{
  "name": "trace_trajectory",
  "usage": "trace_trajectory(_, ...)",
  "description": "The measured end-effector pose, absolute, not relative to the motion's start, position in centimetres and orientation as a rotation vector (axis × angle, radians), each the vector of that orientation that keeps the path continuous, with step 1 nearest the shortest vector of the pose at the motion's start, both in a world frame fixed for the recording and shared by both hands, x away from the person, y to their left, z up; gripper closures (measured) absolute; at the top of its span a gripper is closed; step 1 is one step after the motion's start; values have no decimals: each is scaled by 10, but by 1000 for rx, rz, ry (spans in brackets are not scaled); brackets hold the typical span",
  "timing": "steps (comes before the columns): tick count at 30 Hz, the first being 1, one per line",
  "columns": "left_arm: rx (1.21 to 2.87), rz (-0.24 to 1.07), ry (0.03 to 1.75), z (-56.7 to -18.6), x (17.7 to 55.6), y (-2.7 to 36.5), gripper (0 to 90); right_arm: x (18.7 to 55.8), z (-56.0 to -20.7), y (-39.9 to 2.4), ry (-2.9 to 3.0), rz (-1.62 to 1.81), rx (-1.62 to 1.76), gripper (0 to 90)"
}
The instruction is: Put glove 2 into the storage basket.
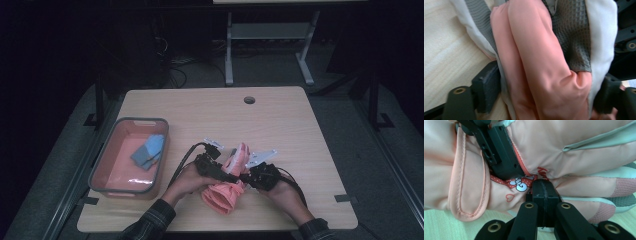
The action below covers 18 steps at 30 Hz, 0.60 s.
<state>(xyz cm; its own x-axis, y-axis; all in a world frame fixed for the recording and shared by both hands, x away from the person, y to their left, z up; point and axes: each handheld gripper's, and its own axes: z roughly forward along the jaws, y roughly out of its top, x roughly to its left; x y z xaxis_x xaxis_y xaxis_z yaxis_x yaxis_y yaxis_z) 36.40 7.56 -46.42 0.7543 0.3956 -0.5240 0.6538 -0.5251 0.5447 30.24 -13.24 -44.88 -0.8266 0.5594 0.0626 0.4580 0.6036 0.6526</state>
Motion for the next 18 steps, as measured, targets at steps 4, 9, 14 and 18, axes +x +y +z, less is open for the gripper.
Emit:
trace_trajectory(4, 2184, -463, 778, -465, 365, 77, 314, 303, -449, -132, 2677, 1019, 849, 900)
trace_trajectory(9, 2204, -444, 768, -461, 364, 78, 439, 303, -450, -132, 2673, 1026, 853, 900)
trace_trajectory(14, 2207, -422, 767, -458, 363, 79, 533, 303, -448, -137, 2680, 1055, 857, 889)
trace_trajectory(18, 2213, -406, 766, -456, 362, 79, 564, 300, -441, -145, 2661, 1099, 877, 767)
